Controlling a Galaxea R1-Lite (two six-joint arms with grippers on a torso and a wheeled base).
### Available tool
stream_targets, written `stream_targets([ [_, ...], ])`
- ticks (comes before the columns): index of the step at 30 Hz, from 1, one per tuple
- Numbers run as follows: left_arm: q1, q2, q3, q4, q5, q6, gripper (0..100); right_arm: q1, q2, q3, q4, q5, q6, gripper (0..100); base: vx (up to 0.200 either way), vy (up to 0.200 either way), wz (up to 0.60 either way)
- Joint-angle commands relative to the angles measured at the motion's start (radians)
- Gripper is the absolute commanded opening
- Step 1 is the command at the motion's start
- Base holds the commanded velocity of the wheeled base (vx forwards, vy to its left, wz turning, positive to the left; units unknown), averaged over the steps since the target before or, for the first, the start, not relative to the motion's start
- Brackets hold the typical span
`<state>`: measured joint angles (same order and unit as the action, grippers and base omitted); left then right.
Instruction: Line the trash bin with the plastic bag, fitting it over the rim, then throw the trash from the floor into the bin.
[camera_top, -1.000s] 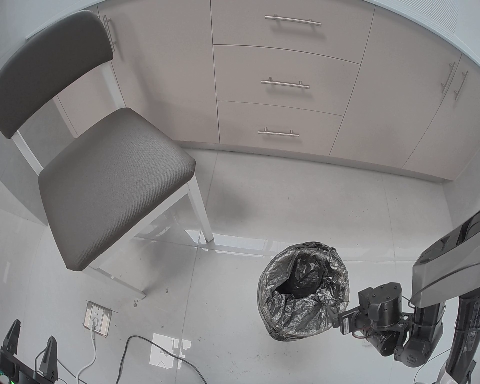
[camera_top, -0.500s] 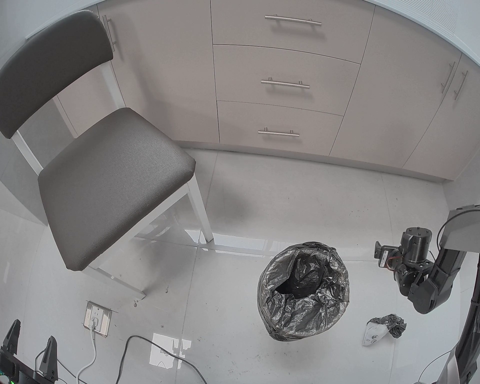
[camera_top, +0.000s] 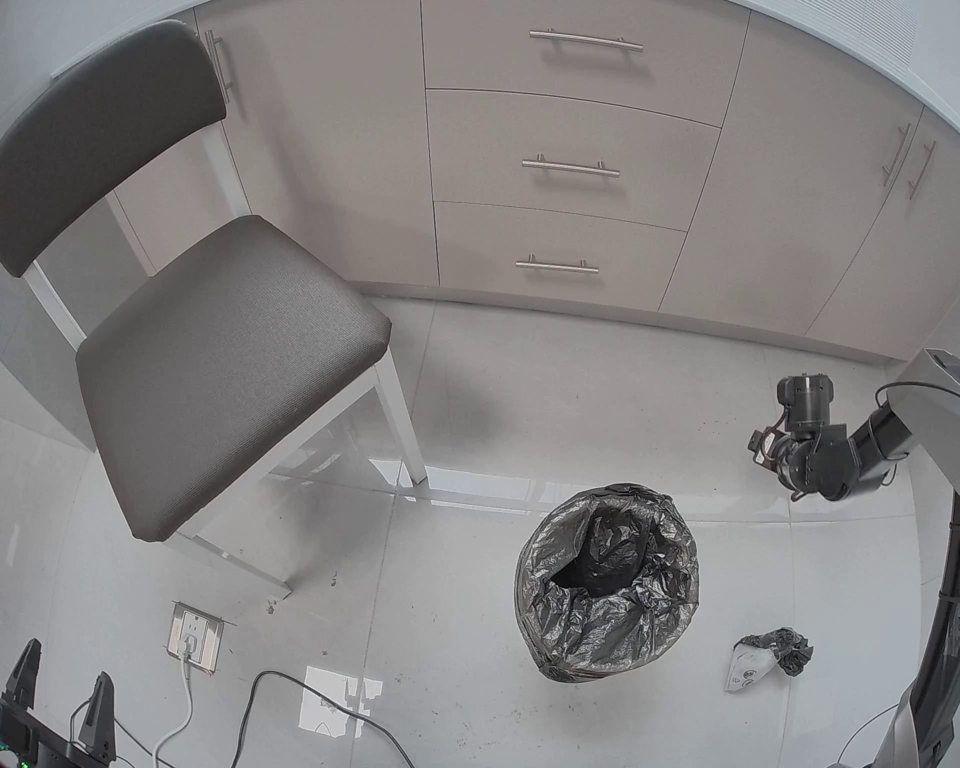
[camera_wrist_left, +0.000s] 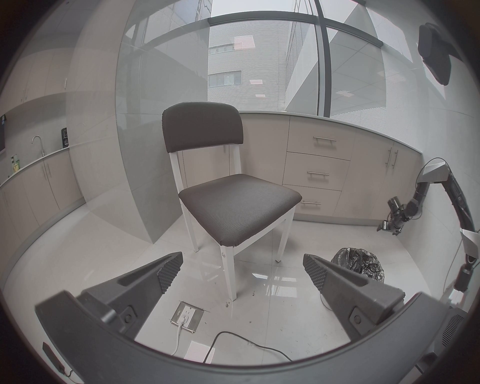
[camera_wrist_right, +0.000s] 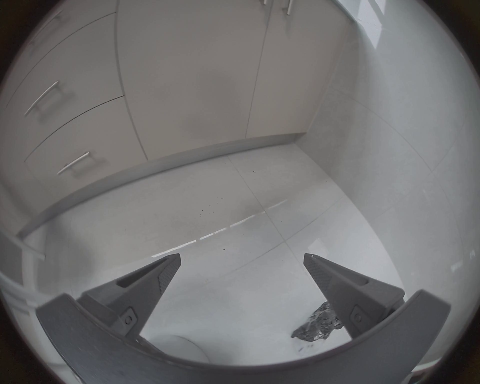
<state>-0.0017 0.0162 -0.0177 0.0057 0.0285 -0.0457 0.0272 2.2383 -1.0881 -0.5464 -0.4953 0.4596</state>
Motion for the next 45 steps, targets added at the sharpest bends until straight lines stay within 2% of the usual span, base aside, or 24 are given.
stream_targets([
  [1, 0.000, -0.015, 0.015, 0.000, 0.001, 0.000, 100, -0.070, 0.299, -0.704, 0.614, 0.057, 0.314, 100, 0.000, 0.000, 0.00],
  [2, 0.000, -0.013, 0.015, 0.000, 0.001, 0.000, 100, -0.086, 0.362, -0.808, 0.683, 0.057, 0.341, 100, 0.000, 0.000, 0.00],
  [4, 0.000, -0.013, 0.015, -0.001, 0.001, 0.000, 100, -0.104, 0.428, -0.911, 0.750, 0.057, 0.361, 100, 0.000, 0.000, 0.00],
  [20, 0.000, -0.015, 0.015, -0.001, 0.001, 0.000, 100, -0.176, 0.716, -0.912, 1.204, 0.057, 0.355, 100, 0.000, 0.000, 0.00],
  [21, 0.000, -0.015, 0.015, -0.001, 0.001, 0.000, 100, -0.179, 0.773, -0.912, 1.300, 0.057, 0.340, 100, 0.000, 0.000, 0.00],
  [26, 0.000, -0.015, 0.015, -0.001, 0.001, 0.000, 100, -0.182, 0.862, -0.912, 1.504, 0.054, 0.333, 100, 0.000, 0.000, 0.00],
  [31, 0.000, -0.013, 0.015, -0.001, 0.001, 0.000, 100, -0.185, 0.862, -0.912, 1.507, 0.073, 0.340, 100, 0.000, 0.000, 0.00],
  [39, 0.000, -0.015, 0.015, -0.001, 0.001, 0.000, 100, -0.187, 0.862, -0.912, 1.404, 0.083, 0.340, 100, 0.000, 0.000, 0.00],
  [45, 0.000, -0.013, 0.015, -0.001, 0.001, 0.000, 100, -0.187, 0.862, -0.912, 1.298, 0.138, 0.304, 100, 0.000, 0.000, 0.00],
])
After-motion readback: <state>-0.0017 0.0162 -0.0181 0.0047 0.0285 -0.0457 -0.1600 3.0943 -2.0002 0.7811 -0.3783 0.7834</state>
